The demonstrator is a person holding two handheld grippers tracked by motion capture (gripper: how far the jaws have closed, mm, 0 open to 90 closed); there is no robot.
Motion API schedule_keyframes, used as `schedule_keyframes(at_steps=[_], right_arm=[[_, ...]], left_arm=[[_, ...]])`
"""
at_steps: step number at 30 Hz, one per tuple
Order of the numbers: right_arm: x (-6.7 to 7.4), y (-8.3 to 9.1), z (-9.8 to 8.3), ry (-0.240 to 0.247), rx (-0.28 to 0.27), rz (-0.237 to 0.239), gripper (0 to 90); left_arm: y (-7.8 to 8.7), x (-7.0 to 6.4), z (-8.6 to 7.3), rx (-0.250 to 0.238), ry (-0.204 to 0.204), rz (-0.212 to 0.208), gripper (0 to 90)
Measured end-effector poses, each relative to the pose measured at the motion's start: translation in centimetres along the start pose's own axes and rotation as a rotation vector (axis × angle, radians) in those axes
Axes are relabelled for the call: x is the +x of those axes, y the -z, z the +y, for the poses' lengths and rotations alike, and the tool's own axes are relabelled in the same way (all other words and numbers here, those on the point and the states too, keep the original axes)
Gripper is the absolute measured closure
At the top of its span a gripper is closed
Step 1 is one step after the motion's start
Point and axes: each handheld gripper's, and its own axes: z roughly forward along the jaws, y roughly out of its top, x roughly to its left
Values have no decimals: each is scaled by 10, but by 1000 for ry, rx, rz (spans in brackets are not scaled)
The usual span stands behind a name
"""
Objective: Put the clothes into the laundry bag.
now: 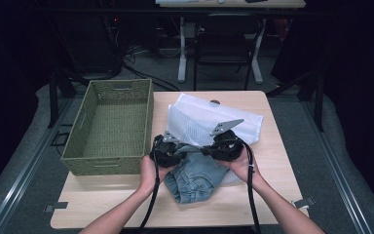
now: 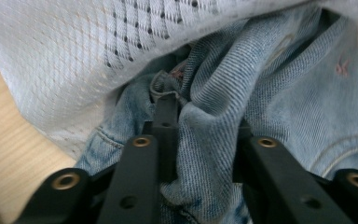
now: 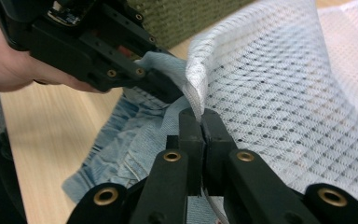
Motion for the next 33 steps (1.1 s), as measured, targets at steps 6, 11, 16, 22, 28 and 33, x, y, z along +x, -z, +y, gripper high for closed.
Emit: schedule_keyframes(at_steps=[6,11,16,22,28,33], right_arm=[[-1,-1,0,-3,2,1,887],[0,-2,1,1,3,2,886],[-1,-4,0,-6,10,9,886],[-3,-7,-1,-26,18,28,885],[-3,-12,-5,-35,43,34,886],[-3,-13,-5,-37,42,40,886]], left_arm=[[19,-8,3,70,-120,19,376],[36,-30,-3,86,-222,34,244],[30,-45,-14,165,-299,-3,161],[4,-52,-25,234,-309,-74,132],[-14,-59,-31,276,-333,-77,137],[-24,-58,-36,314,-331,-83,164]])
